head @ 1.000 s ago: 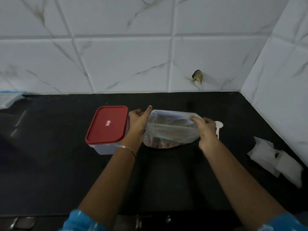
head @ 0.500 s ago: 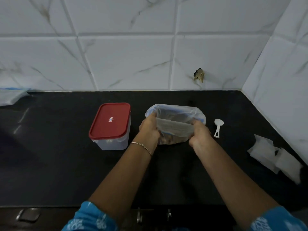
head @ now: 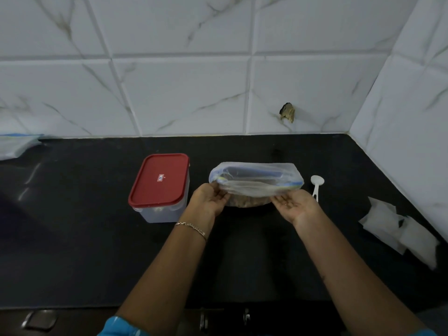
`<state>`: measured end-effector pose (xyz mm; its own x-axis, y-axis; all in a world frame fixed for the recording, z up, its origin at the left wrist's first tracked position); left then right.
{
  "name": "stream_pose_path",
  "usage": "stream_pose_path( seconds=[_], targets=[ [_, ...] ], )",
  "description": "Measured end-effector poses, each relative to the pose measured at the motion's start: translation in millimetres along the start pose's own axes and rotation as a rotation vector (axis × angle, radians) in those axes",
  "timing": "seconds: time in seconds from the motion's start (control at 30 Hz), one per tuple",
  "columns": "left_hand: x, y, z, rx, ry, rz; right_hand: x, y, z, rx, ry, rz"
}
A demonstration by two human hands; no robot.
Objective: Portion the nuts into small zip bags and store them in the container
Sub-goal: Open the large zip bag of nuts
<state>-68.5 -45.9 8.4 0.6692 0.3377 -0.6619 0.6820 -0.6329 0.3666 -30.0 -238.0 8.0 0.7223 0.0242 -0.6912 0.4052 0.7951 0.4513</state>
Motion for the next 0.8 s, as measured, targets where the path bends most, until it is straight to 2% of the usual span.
stream_pose_path(
  seconds=[0.2, 0.37, 0.53, 0.63, 0.73, 0.8],
  targets=[
    [6, 3, -8, -0.013, -0.072, -0.044, 20, 8, -7, -0.006, -0.002, -0.029],
    [9, 23, -21, 0.011, 0.005, 0.085, 21, 26, 9, -0.01, -0.054, 0.046],
    [21, 29, -23, 0.062, 0.017, 0.036, 23, 32, 11, -0.087, -0.103, 0.055],
    [27, 27, -15, 0.126, -0.018, 0.016, 24, 26, 6, -0.109, -0.157, 0.019],
    [26, 23, -13, 0.179, -0.041, 0.021, 27, 12, 3, -0.119, -0.096, -0.052],
    [23, 16, -17, 0.314, 0.007, 0.018, 30, 3, 7, -0.237, -0.138, -0.055]
  ],
)
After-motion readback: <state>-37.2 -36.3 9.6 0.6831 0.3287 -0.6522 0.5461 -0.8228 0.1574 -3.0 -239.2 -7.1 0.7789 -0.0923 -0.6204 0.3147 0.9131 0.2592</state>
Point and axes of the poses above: each hand's wrist, its own x-axis towards the middle knuckle, its own y-axis out of the palm, z = x × y, the point moved 4 cm from there along x, towards the middle knuckle, and after that the axes turned 2 degrees about -z, right-handed, at the moved point
